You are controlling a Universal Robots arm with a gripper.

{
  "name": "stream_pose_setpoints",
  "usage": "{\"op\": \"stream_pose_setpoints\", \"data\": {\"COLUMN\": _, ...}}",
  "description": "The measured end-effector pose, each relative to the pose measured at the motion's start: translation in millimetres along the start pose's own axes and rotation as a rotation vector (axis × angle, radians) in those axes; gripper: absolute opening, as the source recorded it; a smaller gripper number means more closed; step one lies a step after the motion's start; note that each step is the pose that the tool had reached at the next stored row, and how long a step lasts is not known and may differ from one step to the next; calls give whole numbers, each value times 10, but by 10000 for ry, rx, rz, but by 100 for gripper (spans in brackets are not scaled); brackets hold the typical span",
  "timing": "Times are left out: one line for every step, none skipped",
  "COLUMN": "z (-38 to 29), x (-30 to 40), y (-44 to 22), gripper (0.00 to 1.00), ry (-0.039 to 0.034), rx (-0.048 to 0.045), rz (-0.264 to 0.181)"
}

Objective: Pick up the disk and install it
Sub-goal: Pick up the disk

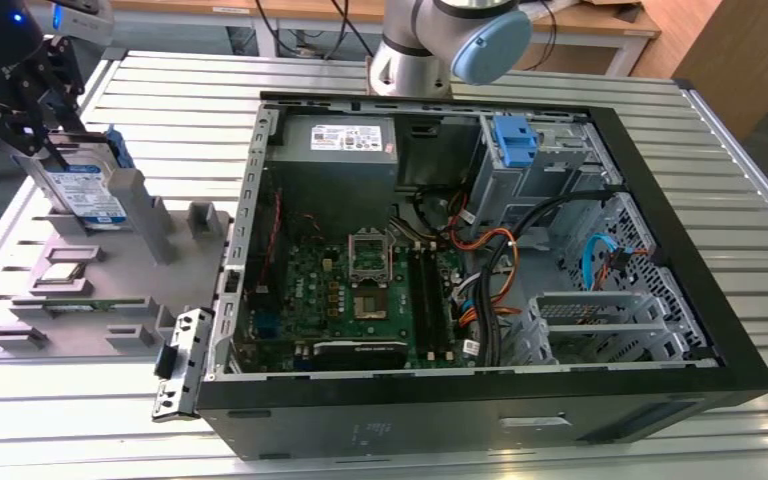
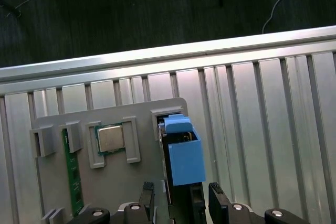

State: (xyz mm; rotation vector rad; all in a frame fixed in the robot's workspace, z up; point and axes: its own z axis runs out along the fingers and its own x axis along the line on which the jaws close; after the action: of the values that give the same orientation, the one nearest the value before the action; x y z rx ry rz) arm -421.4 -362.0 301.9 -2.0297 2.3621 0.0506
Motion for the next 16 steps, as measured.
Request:
{"op": "stream_pose_setpoints", "data": {"z": -1, "x": 0, "y": 0, "gripper": 53, "ry": 0, "rx": 0, "rz": 1}}
{"op": "stream_pose_setpoints", "data": {"z": -1, "x": 0, "y": 0, "gripper": 53, "ry": 0, "rx": 0, "rz": 0}}
{"op": "stream_pose_setpoints", "data": {"z": -1, "x": 0, "y": 0, "gripper": 53, "ry": -1, "rx": 1, "rz": 0}}
{"op": "stream_pose_setpoints", "data": {"z": -1, "x": 0, "y": 0, "gripper": 53, "ry": -1, "rx": 1, "rz": 0}}
{"op": "stream_pose_setpoints", "data": {"z": -1, "x": 0, "y": 0, "gripper": 53, "ry": -1, "rx": 1, "rz": -10}}
{"op": "stream_pose_setpoints", "data": {"z": -2, "x": 0, "y": 0, "gripper": 53, "ry": 0, "rx": -1, "rz": -32}}
{"op": "stream_pose_setpoints", "data": {"z": -2, "x": 0, "y": -1, "gripper": 53, "ry": 1, "rx": -5, "rz": -94}}
{"op": "stream_pose_setpoints", "data": {"z": -2, "x": 0, "y": -1, "gripper": 53, "ry": 2, "rx": -6, "rz": -122}}
{"op": "stream_pose_setpoints", "data": {"z": -2, "x": 0, "y": -1, "gripper": 53, "ry": 1, "rx": -5, "rz": -128}}
{"op": "stream_pose_setpoints", "data": {"z": -1, "x": 0, "y": -1, "gripper": 53, "ry": 1, "rx": -5, "rz": -129}}
{"op": "stream_pose_setpoints", "data": {"z": -1, "x": 0, "y": -1, "gripper": 53, "ry": 1, "rx": -5, "rz": -130}}
{"op": "stream_pose_setpoints", "data": {"z": -1, "x": 0, "y": -1, "gripper": 53, "ry": 1, "rx": -5, "rz": -130}}
{"op": "stream_pose_setpoints", "data": {"z": 0, "x": -1, "y": -3, "gripper": 53, "ry": 3, "rx": -27, "rz": -130}}
{"op": "stream_pose_setpoints", "data": {"z": 0, "x": -1, "y": -4, "gripper": 53, "ry": 8, "rx": -75, "rz": -128}}
{"op": "stream_pose_setpoints", "data": {"z": 0, "x": -1, "y": -4, "gripper": 53, "ry": 12, "rx": -95, "rz": -127}}
{"op": "stream_pose_setpoints", "data": {"z": 0, "x": -1, "y": -3, "gripper": 53, "ry": 13, "rx": -107, "rz": -125}}
